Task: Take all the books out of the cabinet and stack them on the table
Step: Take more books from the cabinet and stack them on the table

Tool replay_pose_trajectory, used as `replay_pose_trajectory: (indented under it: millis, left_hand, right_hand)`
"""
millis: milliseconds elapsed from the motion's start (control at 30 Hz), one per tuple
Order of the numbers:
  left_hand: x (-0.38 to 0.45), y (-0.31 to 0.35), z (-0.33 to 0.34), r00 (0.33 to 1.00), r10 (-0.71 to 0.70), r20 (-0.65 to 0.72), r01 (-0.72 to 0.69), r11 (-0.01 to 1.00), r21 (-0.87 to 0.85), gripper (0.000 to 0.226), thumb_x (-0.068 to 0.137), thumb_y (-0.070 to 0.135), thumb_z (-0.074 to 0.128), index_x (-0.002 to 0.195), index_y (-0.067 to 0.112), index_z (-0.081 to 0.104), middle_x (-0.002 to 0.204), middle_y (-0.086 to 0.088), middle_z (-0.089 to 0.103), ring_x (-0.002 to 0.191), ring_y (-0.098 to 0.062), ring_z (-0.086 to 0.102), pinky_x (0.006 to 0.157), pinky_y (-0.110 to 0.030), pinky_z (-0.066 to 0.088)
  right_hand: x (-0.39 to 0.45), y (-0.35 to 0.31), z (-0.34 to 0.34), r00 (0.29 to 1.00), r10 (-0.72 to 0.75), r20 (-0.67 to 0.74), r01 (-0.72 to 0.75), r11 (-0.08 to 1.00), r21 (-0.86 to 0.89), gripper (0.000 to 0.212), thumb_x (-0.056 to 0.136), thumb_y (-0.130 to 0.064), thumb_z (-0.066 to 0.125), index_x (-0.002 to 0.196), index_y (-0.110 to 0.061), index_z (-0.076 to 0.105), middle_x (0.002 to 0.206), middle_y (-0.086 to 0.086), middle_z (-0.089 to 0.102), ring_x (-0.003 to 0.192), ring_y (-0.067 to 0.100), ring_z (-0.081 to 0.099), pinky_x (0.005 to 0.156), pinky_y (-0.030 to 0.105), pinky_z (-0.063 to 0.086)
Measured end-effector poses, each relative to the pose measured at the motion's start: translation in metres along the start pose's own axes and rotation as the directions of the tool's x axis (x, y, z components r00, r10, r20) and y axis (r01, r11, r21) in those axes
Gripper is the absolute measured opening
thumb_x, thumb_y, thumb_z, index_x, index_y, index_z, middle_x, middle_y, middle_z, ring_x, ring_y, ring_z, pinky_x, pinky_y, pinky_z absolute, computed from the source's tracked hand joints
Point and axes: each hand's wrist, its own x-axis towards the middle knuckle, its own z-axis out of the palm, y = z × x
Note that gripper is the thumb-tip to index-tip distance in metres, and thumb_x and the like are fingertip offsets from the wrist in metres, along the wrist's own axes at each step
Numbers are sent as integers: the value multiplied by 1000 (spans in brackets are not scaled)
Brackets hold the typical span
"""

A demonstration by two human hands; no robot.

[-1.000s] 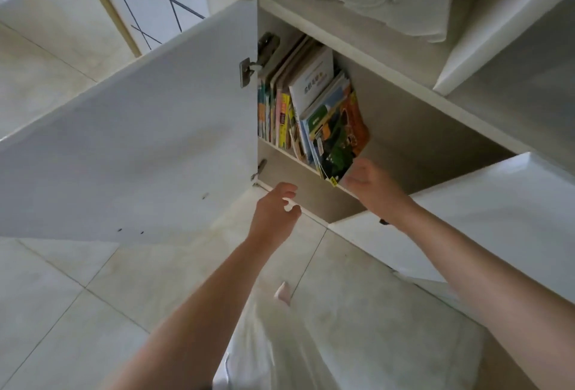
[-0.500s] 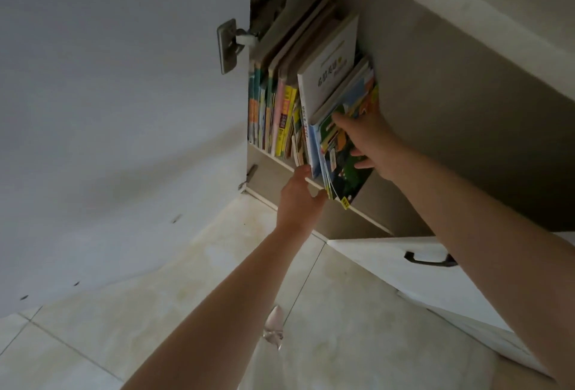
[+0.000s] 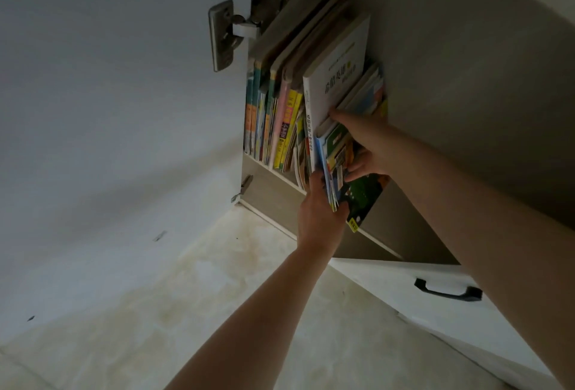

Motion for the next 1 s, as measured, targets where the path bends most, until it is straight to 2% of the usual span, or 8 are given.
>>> replay_pose_trajectory:
  millis: [133,267,467,533,700,800,867,1000]
  left_hand:
    - [6,2,10,1000,4,-17,-4,1000,13,78,86,12,68,147,23,22,139,-5,55,122,-26,57,90,-41,53]
    - [14,3,21,999,18,-37,-16,999,45,80,88,11,65,149,23,14,133,-8,58,109,-26,64,76,-31,54]
    - [19,0,22,993,116,-29,-111,985,135,51,93,17,60,137,15,36,129,-10,59,113,-24,61,77,-21,45]
    - [17,-4,23,985,165,-42,-157,976,151,46,93,20,61,134,16,41,127,-8,62,111,-23,62,82,-23,50]
    - [19,-12,20,934,284,-218,-241,949,204,40,83,20,73,118,15,55,116,-4,63,100,-19,62,80,-31,57]
    - [17,-11,14,909,105,-402,-75,993,89,56,71,33,83,111,17,48,109,2,58,92,-9,53,70,-23,52]
    - [16,-9,15,908,24,-418,-43,998,-37,67,70,33,85,119,16,44,116,2,58,98,-11,57,75,-20,52]
    - [17,-7,23,901,166,-401,-170,985,24,73,76,21,80,134,20,34,137,-3,51,125,-19,51,93,-27,49]
  right_hand:
    - [5,-1,-5,999,-51,-5,51,999,-12,49,79,-36,70,118,-18,46,110,11,61,104,34,60,76,57,57]
    - [3,-3,-9,997,-77,-9,77,997,-10,49,74,-29,70,117,-11,54,112,16,62,100,37,62,73,58,57]
    - [-5,0,-23,997,-74,0,74,997,4,43,81,-19,65,120,-6,54,112,21,61,97,39,64,70,58,57]
    - [-10,2,-25,996,-85,1,85,996,-4,37,82,-16,64,116,-3,54,111,23,61,95,39,65,68,54,59]
    - [-20,-1,-25,992,-119,-47,119,993,-1,33,85,-14,64,114,-1,54,102,24,63,85,37,68,56,42,61]
    - [-24,-4,-24,988,-148,-47,149,989,17,32,86,-12,64,114,1,54,99,22,64,78,32,68,51,37,59]
    - [-26,-4,-24,987,-157,-43,159,987,36,33,86,-11,64,115,1,54,101,23,64,77,31,69,51,36,58]
    - [-26,-1,-27,985,-162,-55,163,986,19,33,86,-11,64,116,2,54,97,21,62,75,31,67,50,34,58]
